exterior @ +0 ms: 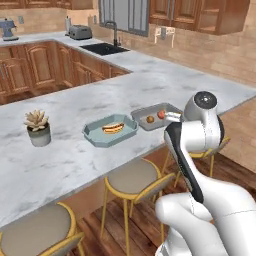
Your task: Place the cold items (apple and peach) from the fridge in one tupperware on the dining counter. Place the warm items (kebab skewer and hot dog) in the stove area in another tupperware.
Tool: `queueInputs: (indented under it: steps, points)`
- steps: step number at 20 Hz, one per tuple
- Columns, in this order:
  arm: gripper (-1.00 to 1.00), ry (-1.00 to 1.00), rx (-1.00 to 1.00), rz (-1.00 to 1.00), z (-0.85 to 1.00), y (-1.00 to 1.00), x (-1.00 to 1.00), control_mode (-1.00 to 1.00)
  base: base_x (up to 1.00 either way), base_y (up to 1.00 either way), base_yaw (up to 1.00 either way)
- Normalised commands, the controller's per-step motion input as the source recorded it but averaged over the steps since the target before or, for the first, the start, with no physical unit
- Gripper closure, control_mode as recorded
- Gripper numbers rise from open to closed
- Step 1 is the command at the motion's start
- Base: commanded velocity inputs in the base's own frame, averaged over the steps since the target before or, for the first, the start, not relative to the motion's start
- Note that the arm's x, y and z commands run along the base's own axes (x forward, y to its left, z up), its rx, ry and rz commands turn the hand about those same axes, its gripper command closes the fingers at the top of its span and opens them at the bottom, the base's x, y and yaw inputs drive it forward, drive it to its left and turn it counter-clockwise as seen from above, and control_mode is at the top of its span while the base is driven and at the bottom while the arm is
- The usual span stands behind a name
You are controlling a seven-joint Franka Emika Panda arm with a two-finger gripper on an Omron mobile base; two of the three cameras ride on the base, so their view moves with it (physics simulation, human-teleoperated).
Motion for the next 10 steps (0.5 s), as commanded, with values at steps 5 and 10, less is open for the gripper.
queueInputs:
  steps: [5, 10]
  points:
    - [1.00, 0.00, 0.00, 0.00, 0.00, 0.00, 0.00, 1.00, 0.75, -0.16, 0.43]
    - [1.00, 0.00, 0.00, 0.00, 0.00, 0.00, 0.00, 1.00, 0.78, -0.33, 0.44]
